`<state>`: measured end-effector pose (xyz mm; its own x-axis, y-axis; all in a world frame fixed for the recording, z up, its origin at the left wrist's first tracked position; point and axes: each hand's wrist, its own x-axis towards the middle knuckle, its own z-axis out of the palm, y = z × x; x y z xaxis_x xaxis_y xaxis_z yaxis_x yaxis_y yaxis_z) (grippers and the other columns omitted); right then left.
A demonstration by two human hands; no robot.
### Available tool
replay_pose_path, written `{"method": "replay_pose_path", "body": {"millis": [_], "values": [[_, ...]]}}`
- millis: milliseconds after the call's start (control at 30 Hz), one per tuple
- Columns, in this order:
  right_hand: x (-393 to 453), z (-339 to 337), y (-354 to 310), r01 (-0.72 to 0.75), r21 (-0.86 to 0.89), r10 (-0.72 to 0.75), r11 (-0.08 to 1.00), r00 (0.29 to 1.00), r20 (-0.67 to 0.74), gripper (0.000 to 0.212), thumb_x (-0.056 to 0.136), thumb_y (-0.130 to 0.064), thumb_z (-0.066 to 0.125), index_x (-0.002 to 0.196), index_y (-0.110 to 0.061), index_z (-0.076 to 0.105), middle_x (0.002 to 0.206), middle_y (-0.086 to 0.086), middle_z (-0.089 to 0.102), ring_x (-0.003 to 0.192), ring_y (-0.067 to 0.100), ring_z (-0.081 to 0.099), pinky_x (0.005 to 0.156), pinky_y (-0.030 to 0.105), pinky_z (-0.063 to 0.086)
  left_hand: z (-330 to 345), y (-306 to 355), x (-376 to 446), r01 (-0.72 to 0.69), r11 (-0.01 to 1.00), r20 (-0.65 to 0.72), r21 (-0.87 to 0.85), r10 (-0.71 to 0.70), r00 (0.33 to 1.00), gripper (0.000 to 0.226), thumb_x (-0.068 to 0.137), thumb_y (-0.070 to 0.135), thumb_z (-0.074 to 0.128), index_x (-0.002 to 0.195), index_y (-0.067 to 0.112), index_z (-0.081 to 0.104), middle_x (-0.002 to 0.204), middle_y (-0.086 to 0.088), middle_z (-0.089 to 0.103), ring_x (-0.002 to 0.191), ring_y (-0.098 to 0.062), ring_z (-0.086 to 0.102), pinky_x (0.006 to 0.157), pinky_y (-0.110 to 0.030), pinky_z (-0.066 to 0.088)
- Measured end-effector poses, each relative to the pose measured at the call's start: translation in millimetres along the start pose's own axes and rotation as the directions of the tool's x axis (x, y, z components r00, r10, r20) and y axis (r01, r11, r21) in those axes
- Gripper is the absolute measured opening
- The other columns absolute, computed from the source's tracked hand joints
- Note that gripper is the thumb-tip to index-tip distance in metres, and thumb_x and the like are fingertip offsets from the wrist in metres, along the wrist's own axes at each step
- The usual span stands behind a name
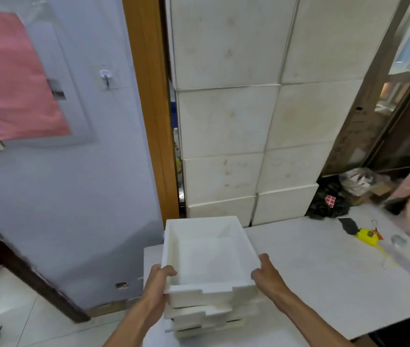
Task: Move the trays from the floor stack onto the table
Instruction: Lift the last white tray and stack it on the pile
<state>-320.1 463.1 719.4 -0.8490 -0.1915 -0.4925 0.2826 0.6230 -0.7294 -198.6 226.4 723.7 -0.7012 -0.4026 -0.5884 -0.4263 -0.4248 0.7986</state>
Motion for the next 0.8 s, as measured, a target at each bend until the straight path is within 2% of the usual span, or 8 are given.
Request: {"method": "replay_pose_path", "body": {"millis": [100,167,200,367,433,533,633,800], "values": [[22.4,2.3,3.2,-0.063,0.059,0.058,0.996,0.995,0.083,0.038,0.085,-0.008,0.047,0.121,-0.014,0.038,0.112,0.004,0.054,0.101,0.021,0.054,0.08,0.031,0.046,4.3,-8.3,14.9,0.053,0.997,-0.038,-0.053,-0.055,0.998,0.043,0.069,0.019,0.058,0.109,0.003,0.056,0.103,-0.019,0.062,0.087,-0.033,0.057,0.066,-0.035,0.044],[34.0,10.9,15.7,-0.13,0.067,0.123,0.989,0.988,0.095,0.041,0.082,-0.008,0.05,0.122,-0.013,0.041,0.121,0.008,0.053,0.11,0.025,0.052,0.088,0.032,0.044,11.5,-13.7,16.6,0.019,0.996,-0.123,-0.085,-0.029,0.992,0.018,0.074,0.011,0.056,0.09,0.003,0.057,0.089,-0.017,0.06,0.078,-0.031,0.055,0.062,-0.034,0.041],[35.8,16.2,23.0,-0.147,0.063,0.143,0.987,0.987,0.068,0.039,0.082,-0.005,0.049,0.12,-0.012,0.044,0.12,0.008,0.055,0.107,0.025,0.053,0.085,0.03,0.044,14.5,-16.2,17.0,-0.007,0.998,-0.17,-0.066,-0.004,0.985,0.005,0.077,0.004,0.053,0.082,0.004,0.054,0.082,-0.016,0.056,0.072,-0.03,0.052,0.059,-0.033,0.038],[36.2,38.0,55.6,-0.08,0.1,0.087,0.992,0.994,-0.071,0.033,0.08,0.003,0.048,0.11,-0.012,0.047,0.089,-0.002,0.062,0.08,0.016,0.06,0.06,0.018,0.044,12.5,-24.5,27.1,-0.099,0.993,-0.197,0.063,0.11,0.974,0.019,0.077,-0.016,0.048,0.069,0.0,0.043,0.068,-0.014,0.045,0.065,-0.026,0.043,0.055,-0.033,0.026],[39.1,42.5,59.9,-0.068,0.084,0.073,0.994,0.995,-0.068,0.034,0.082,0.003,0.048,0.112,-0.013,0.047,0.092,-0.003,0.062,0.081,0.015,0.061,0.062,0.018,0.045,10.3,-27.7,30.7,-0.061,0.993,-0.215,0.097,0.081,0.973,0.008,0.073,-0.007,0.057,0.076,-0.002,0.052,0.076,-0.018,0.054,0.078,-0.03,0.05,0.062,-0.034,0.032],[42.8,48.7,56.5,-0.059,-0.077,0.047,0.995,0.988,-0.15,0.04,0.081,0.004,0.044,0.118,-0.011,0.051,0.118,0.008,0.053,0.108,0.025,0.051,0.089,0.028,0.045,6.9,-38.2,39.3,0.001,0.972,-0.302,0.234,0.072,0.95,0.015,0.065,0.013,0.059,0.077,0.005,0.058,0.102,-0.025,0.059,0.096,-0.034,0.055,0.076,-0.036,0.037],[42.6,43.8,45.0,-0.031,-0.216,-0.025,0.976,0.967,-0.253,0.044,0.078,0.001,0.042,0.119,-0.009,0.054,0.125,0.007,0.046,0.118,0.025,0.042,0.098,0.029,0.041,4.4,-32.3,33.5,-0.011,0.966,-0.32,0.26,0.097,0.942,0.026,0.052,0.025,0.054,0.068,0.004,0.055,0.088,-0.018,0.06,0.087,-0.032,0.053,0.075,-0.036,0.036],[30.0,13.3,9.4,-0.081,0.302,0.122,0.95,0.985,-0.119,0.018,0.077,-0.005,0.053,0.093,-0.007,0.06,0.098,0.013,0.067,0.088,0.031,0.064,0.084,0.041,0.056,-0.7,-3.0,15.3,0.058,0.996,-0.104,-0.062,-0.064,0.993,0.016,0.079,0.023,0.055,0.087,0.011,0.063,0.093,-0.011,0.064,0.091,-0.03,0.057,0.08,-0.041,0.045]]}}
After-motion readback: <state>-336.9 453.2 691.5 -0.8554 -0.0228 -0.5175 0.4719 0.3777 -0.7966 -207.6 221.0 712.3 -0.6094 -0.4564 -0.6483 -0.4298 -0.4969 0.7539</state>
